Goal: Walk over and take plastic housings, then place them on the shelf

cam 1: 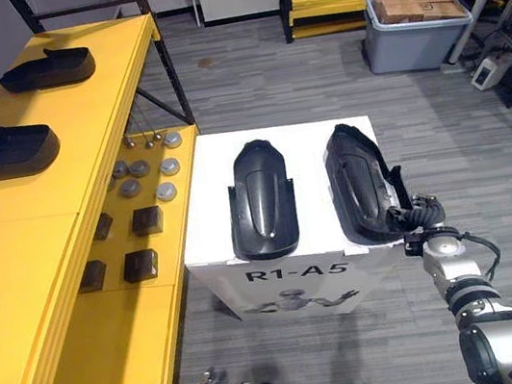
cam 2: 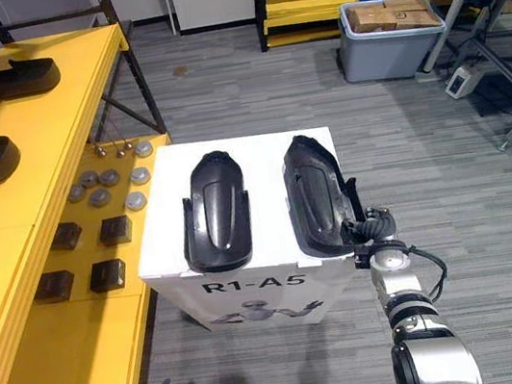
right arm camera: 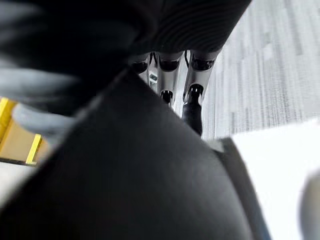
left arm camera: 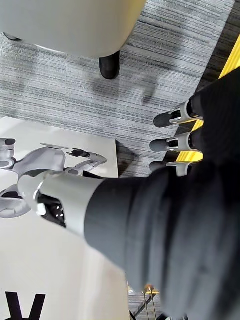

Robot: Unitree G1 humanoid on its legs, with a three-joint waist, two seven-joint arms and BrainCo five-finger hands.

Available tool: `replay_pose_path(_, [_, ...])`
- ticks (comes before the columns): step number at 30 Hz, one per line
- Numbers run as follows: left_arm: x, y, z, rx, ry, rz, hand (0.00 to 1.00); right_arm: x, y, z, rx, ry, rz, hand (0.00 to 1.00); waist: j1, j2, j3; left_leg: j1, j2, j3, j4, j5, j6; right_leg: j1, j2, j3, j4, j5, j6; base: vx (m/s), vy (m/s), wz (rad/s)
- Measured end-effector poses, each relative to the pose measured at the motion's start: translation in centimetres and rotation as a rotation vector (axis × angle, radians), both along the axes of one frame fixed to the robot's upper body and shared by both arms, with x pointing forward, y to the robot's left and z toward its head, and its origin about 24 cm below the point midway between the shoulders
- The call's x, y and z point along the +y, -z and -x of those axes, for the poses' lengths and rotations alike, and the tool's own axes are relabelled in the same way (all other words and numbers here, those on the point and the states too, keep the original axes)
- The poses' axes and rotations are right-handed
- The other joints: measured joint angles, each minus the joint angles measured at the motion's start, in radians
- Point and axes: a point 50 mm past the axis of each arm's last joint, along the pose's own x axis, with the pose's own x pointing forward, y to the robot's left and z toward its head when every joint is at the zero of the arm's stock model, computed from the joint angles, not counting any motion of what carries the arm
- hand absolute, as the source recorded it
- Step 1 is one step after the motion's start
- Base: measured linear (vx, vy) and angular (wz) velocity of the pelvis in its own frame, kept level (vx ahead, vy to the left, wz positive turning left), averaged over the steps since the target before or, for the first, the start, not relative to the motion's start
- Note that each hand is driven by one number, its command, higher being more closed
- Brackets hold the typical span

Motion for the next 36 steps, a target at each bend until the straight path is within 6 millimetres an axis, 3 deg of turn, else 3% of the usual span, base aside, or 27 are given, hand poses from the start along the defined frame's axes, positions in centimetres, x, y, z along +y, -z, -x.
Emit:
replay_pose_path(5, [0.2, -0.2, -0.3, -0.011, -0.022, 0.002, 0.0, 1.3, 0.1, 1.1, -0.062, -0.019, -0.026, 1.0, -0.005, -0.002, 0.004, -0.002, 0.005, 0.001, 0.001, -0.005, -0.007, -0.002, 0.003, 0.002, -0.003, 0.0, 0.0, -0.02, -0.003, 0.0])
replay_pose_path(10, [1.1, -2.3, -1.9, -0.139, -0.076, -0.016, 0.0, 1.9, -1.2, 2.8, -0.164, -0.032, 0.023, 1.0, -0.009, -0.003, 0.004, -0.005, 0.004, 0.0, 0.004, -0.007, -0.009, -0.003, 0.003, 0.003, -0.004, 0.0, 0.0, 0.0, 0.0, 0.0])
replay_pose_path(15, [2.2, -6.2, -4.0, -0.355, -0.146, -0.037, 0.0, 1.5, -3.6, 4.1, -0.302, 0.053, 0.059, 1.0, -0.009, -0.002, 0.002, -0.011, 0.005, -0.001, 0.005, -0.007, -0.009, -0.005, 0.002, 0.004, -0.002, 0.001, 0.001, 0.0, 0.0, 0.0])
replay_pose_path(22, [2.2, -14.2, -6.9, -0.772, -0.245, 0.005, 0.0, 3.6, -7.4, 5.1, -0.504, 0.076, 0.071, 1.0, -0.01, -0.002, -0.01, -0.014, 0.003, -0.012, 0.006, -0.007, -0.009, -0.003, -0.001, -0.005, -0.001, 0.001, 0.001, -0.01, 0.005, 0.04])
replay_pose_path(24, [1.2, -16.5, -7.7, -0.881, -0.215, 0.031, 0.0, 4.8, -8.4, 5.0, -0.544, 0.035, 0.098, 1.0, -0.01, -0.001, -0.016, -0.014, 0.001, -0.019, 0.008, -0.007, -0.009, 0.002, -0.002, -0.011, -0.001, 0.0, 0.002, -0.02, 0.007, 0.1])
replay_pose_path(27, [-0.7, -18.3, -8.9, -0.967, -0.146, 0.083, 0.0, 6.7, -9.4, 5.0, -0.589, -0.024, 0.138, 1.0, -0.009, -0.001, -0.023, -0.014, 0.0, -0.027, 0.011, -0.006, -0.008, 0.003, -0.003, -0.022, 0.0, 0.0, 0.002, -0.02, 0.0, 0.08])
replay_pose_path(36, [-8.3, -22.1, -12.1, -1.107, 0.178, 0.276, 0.0, 14.0, -9.4, 4.9, -0.599, -0.36, 0.252, 1.0, -0.013, -0.001, -0.062, -0.005, -0.001, -0.024, 0.01, -0.004, -0.006, 0.003, -0.005, -0.02, 0.01, -0.002, 0.005, -0.01, 0.002, 0.0])
